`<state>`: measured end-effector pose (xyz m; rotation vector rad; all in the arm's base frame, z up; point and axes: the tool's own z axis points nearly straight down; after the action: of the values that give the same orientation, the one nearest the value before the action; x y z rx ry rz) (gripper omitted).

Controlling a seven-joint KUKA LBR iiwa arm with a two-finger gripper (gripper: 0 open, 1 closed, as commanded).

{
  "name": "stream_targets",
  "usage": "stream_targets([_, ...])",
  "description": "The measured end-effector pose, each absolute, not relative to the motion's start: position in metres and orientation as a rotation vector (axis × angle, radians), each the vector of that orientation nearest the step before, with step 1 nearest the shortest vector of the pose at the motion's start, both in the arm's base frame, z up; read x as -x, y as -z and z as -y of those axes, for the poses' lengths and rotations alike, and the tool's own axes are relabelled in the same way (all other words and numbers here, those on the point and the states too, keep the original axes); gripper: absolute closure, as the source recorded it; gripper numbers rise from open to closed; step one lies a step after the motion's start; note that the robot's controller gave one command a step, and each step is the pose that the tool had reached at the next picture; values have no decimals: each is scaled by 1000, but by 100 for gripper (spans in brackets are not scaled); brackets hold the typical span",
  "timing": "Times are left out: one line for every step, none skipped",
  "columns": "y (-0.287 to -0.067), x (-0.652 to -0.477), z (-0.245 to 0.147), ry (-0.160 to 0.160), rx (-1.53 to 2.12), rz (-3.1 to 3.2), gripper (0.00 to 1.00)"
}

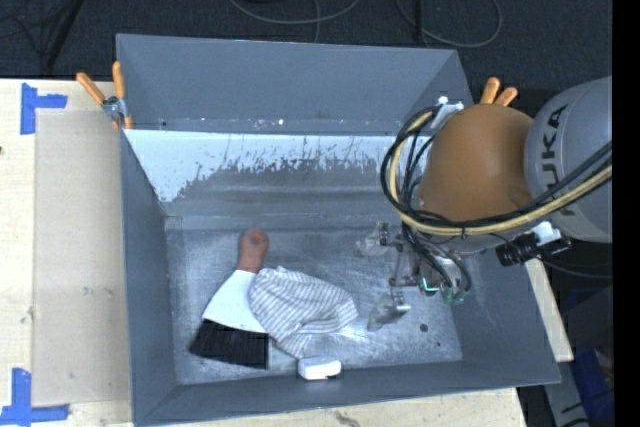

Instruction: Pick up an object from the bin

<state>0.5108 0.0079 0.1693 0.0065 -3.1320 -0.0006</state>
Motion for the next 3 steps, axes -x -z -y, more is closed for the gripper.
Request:
stream_targets([-173,-513,-8,1,-6,3140,0])
stream_targets([-75,-492,-29,1,-27,3136,100])
stream_targets([-75,-492,-29,1,-27,3136,100])
